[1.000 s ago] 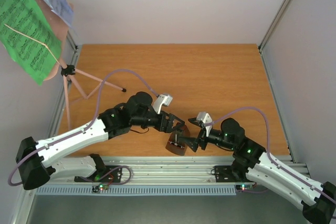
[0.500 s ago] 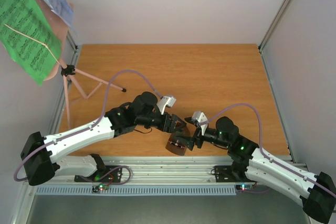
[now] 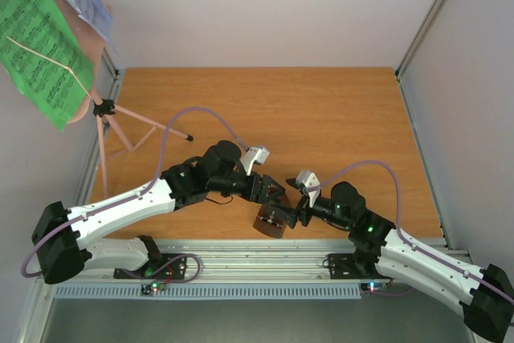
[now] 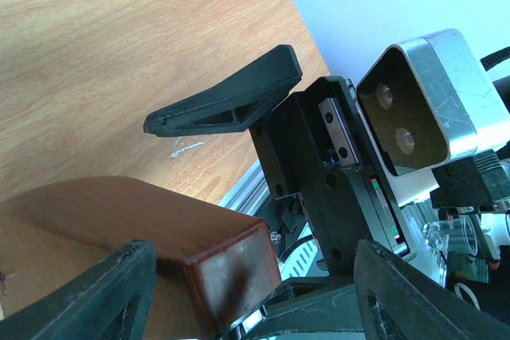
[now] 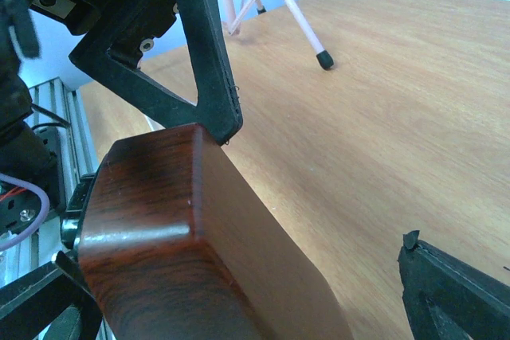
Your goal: Pack up the instrument practice props
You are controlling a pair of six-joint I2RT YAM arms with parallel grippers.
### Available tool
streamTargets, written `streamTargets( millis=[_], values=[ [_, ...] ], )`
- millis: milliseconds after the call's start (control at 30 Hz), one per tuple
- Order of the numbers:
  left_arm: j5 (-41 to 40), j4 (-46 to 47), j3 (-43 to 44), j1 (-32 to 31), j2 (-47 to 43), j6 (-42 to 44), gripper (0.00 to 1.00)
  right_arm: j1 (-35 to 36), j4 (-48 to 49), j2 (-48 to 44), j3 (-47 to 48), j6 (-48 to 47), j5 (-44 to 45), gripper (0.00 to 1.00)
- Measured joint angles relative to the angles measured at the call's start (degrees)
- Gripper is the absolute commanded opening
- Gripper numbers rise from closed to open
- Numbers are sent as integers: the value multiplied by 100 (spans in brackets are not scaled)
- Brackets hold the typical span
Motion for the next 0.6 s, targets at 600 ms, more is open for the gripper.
streamTargets(
  millis=[600],
  values=[
    [151, -13, 140, 2, 295, 236, 67, 0, 205, -98, -197, 114, 87, 93]
  ],
)
